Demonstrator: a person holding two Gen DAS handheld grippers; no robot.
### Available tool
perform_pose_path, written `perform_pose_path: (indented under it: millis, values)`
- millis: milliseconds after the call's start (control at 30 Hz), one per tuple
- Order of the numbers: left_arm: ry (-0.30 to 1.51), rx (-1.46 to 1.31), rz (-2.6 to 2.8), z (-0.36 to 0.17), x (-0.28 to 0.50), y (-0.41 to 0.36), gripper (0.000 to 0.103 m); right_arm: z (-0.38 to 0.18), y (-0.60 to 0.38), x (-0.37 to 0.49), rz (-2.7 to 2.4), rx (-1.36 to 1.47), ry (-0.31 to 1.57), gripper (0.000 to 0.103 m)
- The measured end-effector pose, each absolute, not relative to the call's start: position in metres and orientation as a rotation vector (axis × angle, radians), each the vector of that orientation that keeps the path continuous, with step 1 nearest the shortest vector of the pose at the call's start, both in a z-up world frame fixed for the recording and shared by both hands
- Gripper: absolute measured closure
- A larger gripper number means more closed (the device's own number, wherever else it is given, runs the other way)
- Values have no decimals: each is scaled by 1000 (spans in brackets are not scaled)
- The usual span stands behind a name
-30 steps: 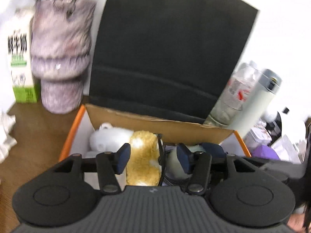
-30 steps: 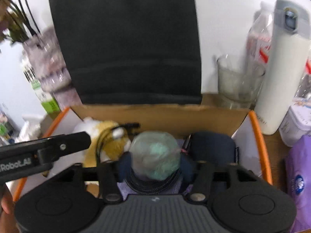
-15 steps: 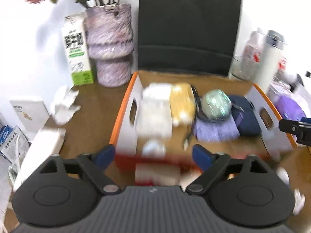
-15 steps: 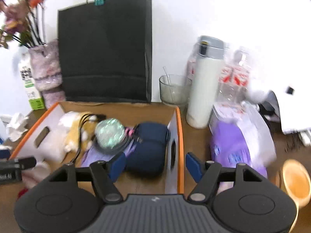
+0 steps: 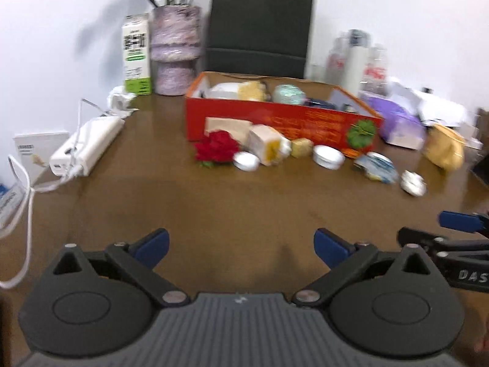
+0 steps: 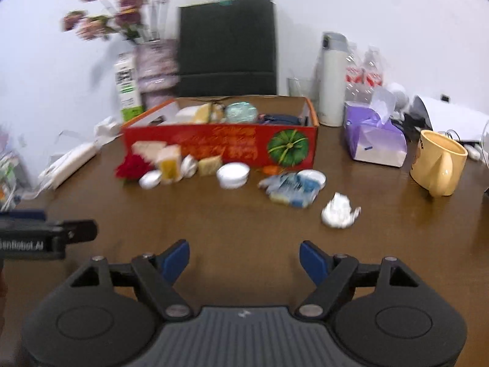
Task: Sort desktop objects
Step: 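Withdraw both open tools from the box back over the desk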
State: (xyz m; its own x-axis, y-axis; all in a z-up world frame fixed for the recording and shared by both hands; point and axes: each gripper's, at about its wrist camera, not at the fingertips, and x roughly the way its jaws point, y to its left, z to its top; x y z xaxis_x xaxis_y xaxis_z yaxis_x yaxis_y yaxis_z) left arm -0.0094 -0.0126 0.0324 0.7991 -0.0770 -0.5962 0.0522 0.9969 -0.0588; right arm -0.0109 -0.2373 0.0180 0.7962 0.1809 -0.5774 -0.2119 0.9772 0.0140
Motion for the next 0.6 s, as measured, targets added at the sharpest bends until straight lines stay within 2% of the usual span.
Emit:
perform_pose_path:
  millis: [200, 600]
  values:
    - [657, -11, -84, 16, -33, -22, 0, 13, -243, -47, 246, -25, 606, 21]
    - [700, -19, -65, 10, -24, -22, 0, 4, -234, -43, 222, -72, 625, 21]
